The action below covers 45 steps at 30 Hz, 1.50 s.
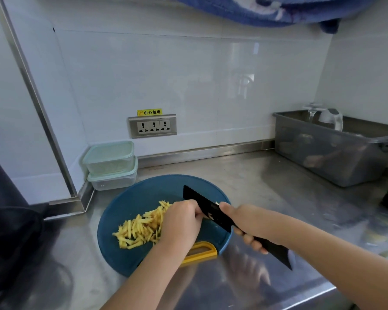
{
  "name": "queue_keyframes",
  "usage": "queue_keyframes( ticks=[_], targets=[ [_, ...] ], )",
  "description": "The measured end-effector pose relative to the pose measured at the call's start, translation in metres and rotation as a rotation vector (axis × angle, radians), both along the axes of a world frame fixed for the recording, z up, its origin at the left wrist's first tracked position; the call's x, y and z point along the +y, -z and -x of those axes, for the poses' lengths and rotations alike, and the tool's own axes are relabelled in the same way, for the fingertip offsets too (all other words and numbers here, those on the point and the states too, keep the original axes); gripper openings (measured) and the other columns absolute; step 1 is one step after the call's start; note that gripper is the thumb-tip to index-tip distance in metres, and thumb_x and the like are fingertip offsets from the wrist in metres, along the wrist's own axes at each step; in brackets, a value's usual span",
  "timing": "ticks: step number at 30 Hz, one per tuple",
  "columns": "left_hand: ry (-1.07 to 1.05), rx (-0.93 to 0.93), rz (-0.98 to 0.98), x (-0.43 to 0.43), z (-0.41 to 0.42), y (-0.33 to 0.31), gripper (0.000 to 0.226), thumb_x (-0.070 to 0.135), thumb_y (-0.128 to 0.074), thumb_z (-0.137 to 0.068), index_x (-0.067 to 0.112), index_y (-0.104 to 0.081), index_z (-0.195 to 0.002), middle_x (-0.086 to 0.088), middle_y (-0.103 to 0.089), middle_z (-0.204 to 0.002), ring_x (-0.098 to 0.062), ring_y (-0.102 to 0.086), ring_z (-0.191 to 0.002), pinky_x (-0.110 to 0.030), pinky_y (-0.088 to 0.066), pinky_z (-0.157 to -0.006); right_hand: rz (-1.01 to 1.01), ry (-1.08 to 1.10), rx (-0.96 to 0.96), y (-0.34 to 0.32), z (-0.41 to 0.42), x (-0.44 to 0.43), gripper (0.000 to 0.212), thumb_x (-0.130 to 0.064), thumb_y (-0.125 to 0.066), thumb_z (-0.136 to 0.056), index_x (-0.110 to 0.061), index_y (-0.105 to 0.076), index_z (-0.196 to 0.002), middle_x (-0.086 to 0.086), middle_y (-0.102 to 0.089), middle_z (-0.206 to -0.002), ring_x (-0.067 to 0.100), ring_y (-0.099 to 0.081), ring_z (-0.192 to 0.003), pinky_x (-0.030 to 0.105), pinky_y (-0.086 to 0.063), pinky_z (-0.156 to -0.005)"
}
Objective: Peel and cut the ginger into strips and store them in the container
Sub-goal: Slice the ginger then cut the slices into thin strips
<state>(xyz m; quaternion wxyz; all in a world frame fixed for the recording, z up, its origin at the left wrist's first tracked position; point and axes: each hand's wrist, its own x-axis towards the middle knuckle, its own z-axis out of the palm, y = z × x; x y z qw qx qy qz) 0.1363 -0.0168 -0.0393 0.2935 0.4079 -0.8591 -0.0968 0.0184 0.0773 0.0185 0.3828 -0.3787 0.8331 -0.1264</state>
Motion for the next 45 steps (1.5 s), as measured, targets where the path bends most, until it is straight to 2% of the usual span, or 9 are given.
queue_keyframes(
  ticks=[11, 18, 24, 28, 31, 34, 36, 39, 45],
  targets=[
    [0.052, 0.252, 0.109, -0.007, -0.016, -0.010, 0.037, 0.008, -0.057, -0.091, 0.020, -0.060, -0.126, 0.006, -0.058, -0.129, -0.007, -0.058, -0.107, -0.017, -0.044, -0.092, 0.218, 0.145, -0.449, -0.016, 0.000, -0.010, 0.060, -0.065, -0.028, -0.097, -0.016, -0.041, -0.063, -0.003, -0.036, -0.043, 0.012, -0.031, -0.034, 0.018, -0.030, -0.037],
    [0.243, -0.073, 0.119, -0.002, -0.009, -0.012, 0.077, 0.004, -0.037, -0.097, 0.029, 0.025, -0.134, 0.015, 0.024, -0.146, 0.003, 0.019, -0.134, -0.013, 0.010, -0.111, 0.276, 0.227, -0.777, -0.040, -0.004, -0.018, 0.059, -0.058, -0.034, -0.098, -0.016, -0.044, -0.058, -0.004, -0.035, -0.043, 0.009, -0.031, -0.031, 0.016, -0.029, -0.032],
    [0.018, -0.199, 0.119, -0.001, -0.011, -0.014, 0.063, 0.011, -0.030, -0.100, 0.015, 0.012, -0.148, -0.004, -0.004, -0.159, -0.017, 0.001, -0.147, -0.024, 0.006, -0.114, 0.349, 0.271, -0.804, -0.046, 0.001, -0.017, 0.056, -0.054, -0.037, -0.099, -0.016, -0.043, -0.058, -0.004, -0.033, -0.044, 0.009, -0.029, -0.032, 0.016, -0.028, -0.031],
    [-0.153, 0.003, 0.073, -0.012, -0.027, -0.025, 0.051, 0.016, -0.042, -0.100, 0.022, -0.027, -0.148, -0.009, -0.064, -0.123, -0.023, -0.052, -0.124, -0.035, -0.046, -0.100, 0.346, 0.189, -0.517, -0.044, 0.002, -0.018, 0.056, -0.059, -0.034, -0.098, -0.016, -0.044, -0.065, -0.003, -0.037, -0.045, 0.011, -0.032, -0.034, 0.018, -0.030, -0.035],
    [-0.181, 0.272, 0.147, -0.017, -0.043, -0.035, 0.042, 0.024, -0.059, -0.092, 0.018, -0.053, -0.133, 0.000, -0.073, -0.100, -0.014, -0.063, -0.067, -0.034, -0.056, -0.075, 0.323, -0.084, 0.222, -0.038, 0.003, -0.020, 0.060, -0.063, -0.031, -0.097, -0.013, -0.045, -0.067, 0.000, -0.044, -0.051, 0.015, -0.041, -0.041, 0.022, -0.035, -0.042],
    [-0.114, 0.413, 0.263, -0.016, -0.050, -0.046, 0.042, 0.028, -0.058, -0.092, 0.017, -0.054, -0.132, -0.001, -0.062, -0.125, -0.021, -0.064, -0.101, -0.034, -0.049, -0.093, 0.289, -0.360, 0.846, -0.036, 0.006, -0.021, 0.060, -0.064, -0.035, -0.095, -0.011, -0.055, -0.076, 0.001, -0.050, -0.065, 0.018, -0.051, -0.059, 0.027, -0.039, -0.049],
    [0.022, 0.273, 0.267, -0.011, -0.048, -0.051, 0.051, 0.024, -0.051, -0.094, 0.030, -0.036, -0.143, 0.006, -0.023, -0.153, -0.019, -0.019, -0.144, -0.034, -0.023, -0.112, 0.247, -0.479, 1.006, -0.038, 0.007, -0.020, 0.057, -0.064, -0.039, -0.094, -0.012, -0.061, -0.087, -0.001, -0.050, -0.069, 0.019, -0.052, -0.064, 0.027, -0.038, -0.049],
    [0.223, -0.083, 0.170, 0.001, -0.039, -0.048, 0.077, 0.026, -0.049, -0.092, 0.049, 0.002, -0.145, 0.016, 0.036, -0.148, -0.015, 0.039, -0.134, -0.036, -0.003, -0.114, 0.231, -0.613, 1.110, -0.039, 0.005, -0.023, 0.053, -0.062, -0.043, -0.093, -0.013, -0.059, -0.085, -0.003, -0.047, -0.066, 0.016, -0.047, -0.057, 0.025, -0.033, -0.046],
    [0.284, -0.324, 0.124, 0.015, -0.024, -0.031, 0.097, 0.060, -0.053, -0.082, 0.037, 0.015, -0.148, 0.008, 0.044, -0.145, -0.019, 0.048, -0.128, -0.040, 0.017, -0.111, 0.262, -0.667, 1.154, -0.049, -0.003, -0.019, 0.049, -0.058, -0.043, -0.095, -0.023, -0.031, -0.063, -0.004, -0.042, -0.062, 0.013, -0.036, -0.049, 0.026, -0.028, -0.045]
  ],
)
